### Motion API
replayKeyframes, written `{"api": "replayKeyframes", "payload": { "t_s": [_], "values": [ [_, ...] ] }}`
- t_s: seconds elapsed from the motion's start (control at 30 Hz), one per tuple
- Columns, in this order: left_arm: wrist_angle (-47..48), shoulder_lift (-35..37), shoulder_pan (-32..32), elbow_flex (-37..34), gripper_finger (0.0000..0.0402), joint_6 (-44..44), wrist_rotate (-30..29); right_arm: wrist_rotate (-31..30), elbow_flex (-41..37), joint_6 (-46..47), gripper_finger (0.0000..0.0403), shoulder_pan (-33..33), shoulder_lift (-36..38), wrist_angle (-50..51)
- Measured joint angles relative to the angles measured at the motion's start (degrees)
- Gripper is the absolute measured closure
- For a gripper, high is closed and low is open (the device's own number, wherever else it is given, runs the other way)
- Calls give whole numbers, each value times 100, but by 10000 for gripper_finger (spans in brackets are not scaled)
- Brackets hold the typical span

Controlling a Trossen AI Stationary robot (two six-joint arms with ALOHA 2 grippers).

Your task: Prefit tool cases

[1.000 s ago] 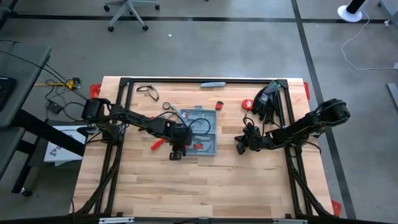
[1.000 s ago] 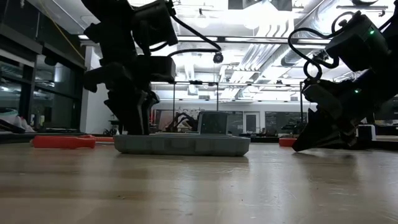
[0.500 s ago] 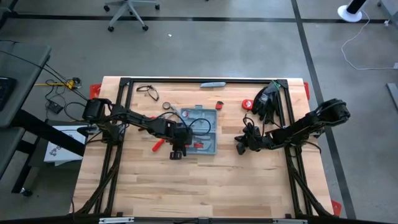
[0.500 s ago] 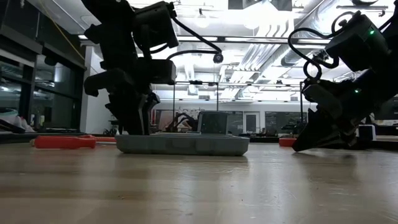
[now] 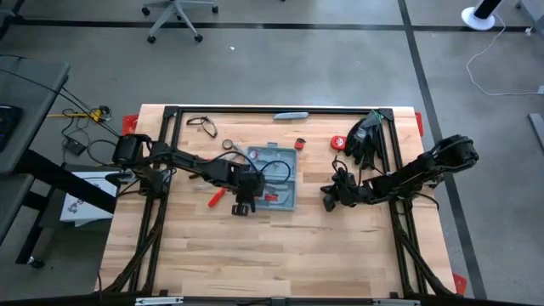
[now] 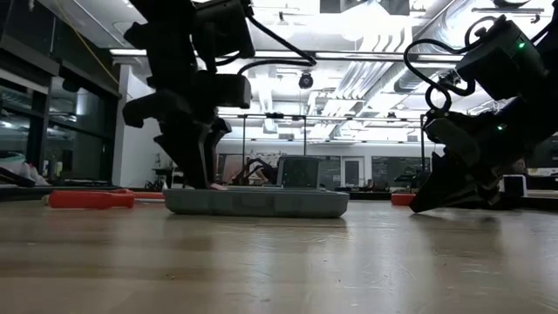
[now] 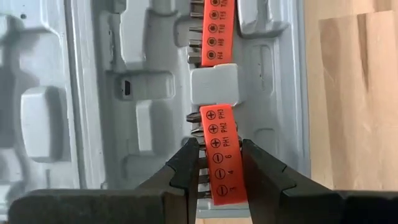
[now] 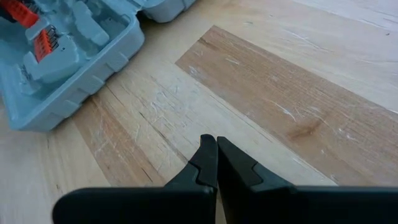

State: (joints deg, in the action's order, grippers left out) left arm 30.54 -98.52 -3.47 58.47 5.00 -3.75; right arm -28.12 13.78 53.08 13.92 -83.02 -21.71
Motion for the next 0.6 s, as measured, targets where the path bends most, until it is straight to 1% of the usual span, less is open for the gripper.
{"api": "replayKeyframes", "payload": {
  "t_s": [0.17, 0.43, 0.53, 0.6],
  "values": [
    [29, 0, 123, 9, 320, 17, 292, 0, 0, 0, 402, 1, 0, 0],
    [-13, -36, 160, 9, 320, 26, 314, -2, 1, 0, 402, 2, 0, 0],
    [-61, -113, 160, 9, 320, 70, 500, -1, 2, 0, 402, 0, 0, 0],
    [-65, -174, 158, 9, 320, 72, 502, -2, 0, 0, 402, 2, 0, 0]
  ]
}}
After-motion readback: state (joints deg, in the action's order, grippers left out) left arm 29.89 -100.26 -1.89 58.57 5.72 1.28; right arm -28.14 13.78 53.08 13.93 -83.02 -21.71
